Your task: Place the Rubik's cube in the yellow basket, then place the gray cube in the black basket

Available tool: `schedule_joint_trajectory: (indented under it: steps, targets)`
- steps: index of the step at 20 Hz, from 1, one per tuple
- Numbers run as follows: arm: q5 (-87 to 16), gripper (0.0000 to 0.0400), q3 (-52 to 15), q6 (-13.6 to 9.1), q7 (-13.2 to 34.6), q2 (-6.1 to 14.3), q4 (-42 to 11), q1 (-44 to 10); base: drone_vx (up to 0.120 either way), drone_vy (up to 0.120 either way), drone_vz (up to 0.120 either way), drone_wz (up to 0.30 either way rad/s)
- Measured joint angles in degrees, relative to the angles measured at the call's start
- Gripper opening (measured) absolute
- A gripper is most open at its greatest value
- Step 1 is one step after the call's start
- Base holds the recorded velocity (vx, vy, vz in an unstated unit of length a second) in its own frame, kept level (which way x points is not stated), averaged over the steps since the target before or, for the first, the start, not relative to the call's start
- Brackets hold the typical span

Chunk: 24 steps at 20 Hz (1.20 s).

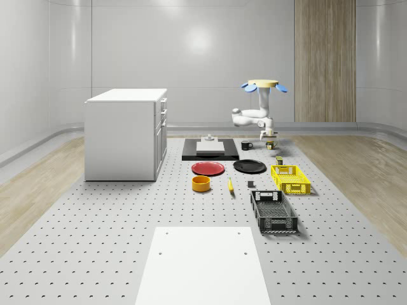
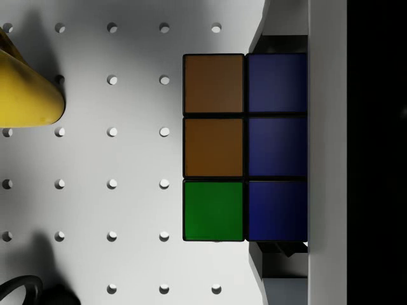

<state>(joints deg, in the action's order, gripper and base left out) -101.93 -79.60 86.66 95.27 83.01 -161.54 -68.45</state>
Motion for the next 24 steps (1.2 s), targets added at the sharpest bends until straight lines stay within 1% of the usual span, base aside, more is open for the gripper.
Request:
schedule_joint_trajectory:
  steps: [7, 8, 11, 12, 19, 24]
  targets:
    - [0.92, 0.0325, -0.63, 0.78, 0.2, 1.03, -0.02, -0.21, 0.0, 0.0, 0.12, 0.0]
    - [1.0, 0.0325, -0.67, 0.9, 0.23, 1.17, -0.02, -0.23, 0.12, 0.0, 0.12, 0.0]
    - [1.22, 0.0325, -0.77, 1.27, 0.3, 1.59, -0.01, -0.31, 0.12, 0.0, 0.0, 0.0]
    - [1.29, 0.0325, -0.79, 1.4, 0.32, 1.73, -0.01, -0.34, 0.12, 0.08, 0.0, 0.0]
    - [1.69, 0.0325, -0.92, 2.23, 0.45, 2.64, 0.02, -0.5, 0.12, 0.12, 0.0, 0.0]
    - [1.94, 0.0325, -0.98, 2.77, 0.53, 3.23, 0.04, -0.6, 0.12, 0.0, 0.0, 0.0]
